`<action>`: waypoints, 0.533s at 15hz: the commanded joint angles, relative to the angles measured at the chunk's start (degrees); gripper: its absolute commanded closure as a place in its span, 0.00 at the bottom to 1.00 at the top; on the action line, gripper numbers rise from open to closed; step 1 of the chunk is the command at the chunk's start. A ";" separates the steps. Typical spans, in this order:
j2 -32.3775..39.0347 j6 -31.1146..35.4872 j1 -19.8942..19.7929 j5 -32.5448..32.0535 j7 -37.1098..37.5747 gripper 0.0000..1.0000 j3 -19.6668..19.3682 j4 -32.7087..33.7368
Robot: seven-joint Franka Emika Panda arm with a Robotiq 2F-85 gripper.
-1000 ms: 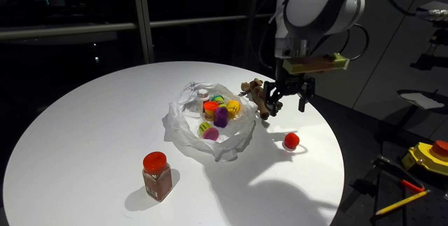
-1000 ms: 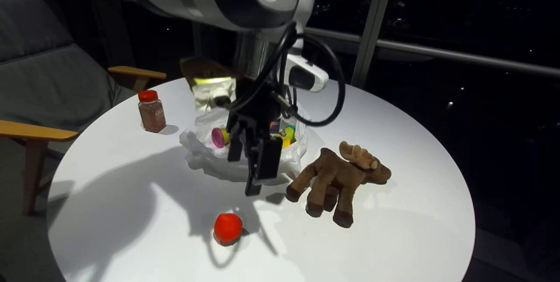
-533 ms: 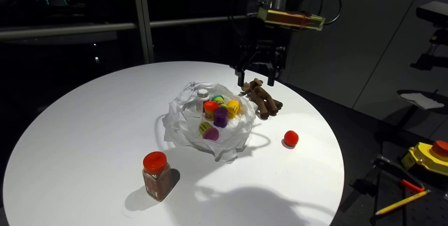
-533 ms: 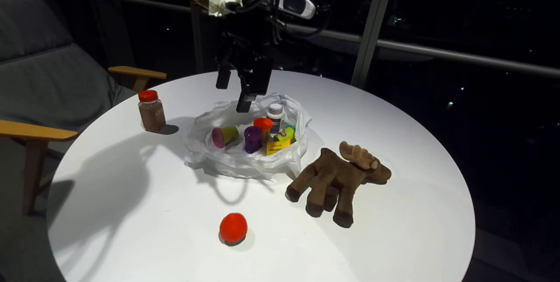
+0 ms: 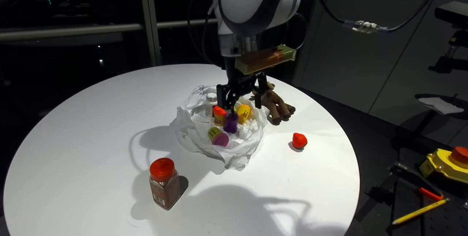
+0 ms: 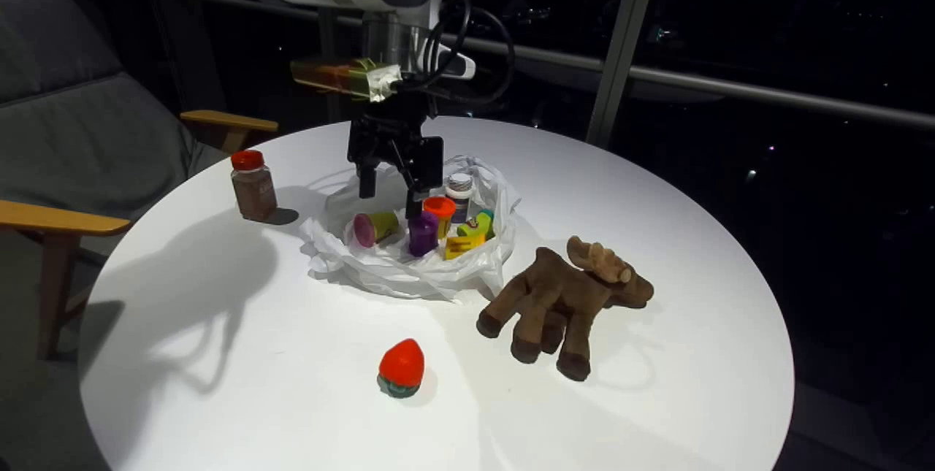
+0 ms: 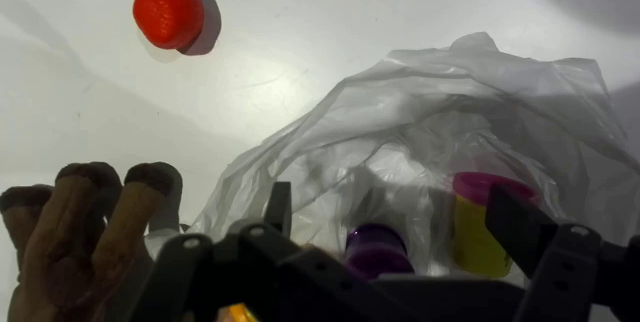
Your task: Remove all the contents from the white plastic bag and put them on the table one at a time
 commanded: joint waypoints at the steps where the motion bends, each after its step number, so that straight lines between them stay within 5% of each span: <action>1: 5.86 1.49 2.20 -3.41 2.55 0.00 -2.18 6.94; 8: 13.68 -0.34 1.25 -1.46 3.25 0.00 -3.57 16.88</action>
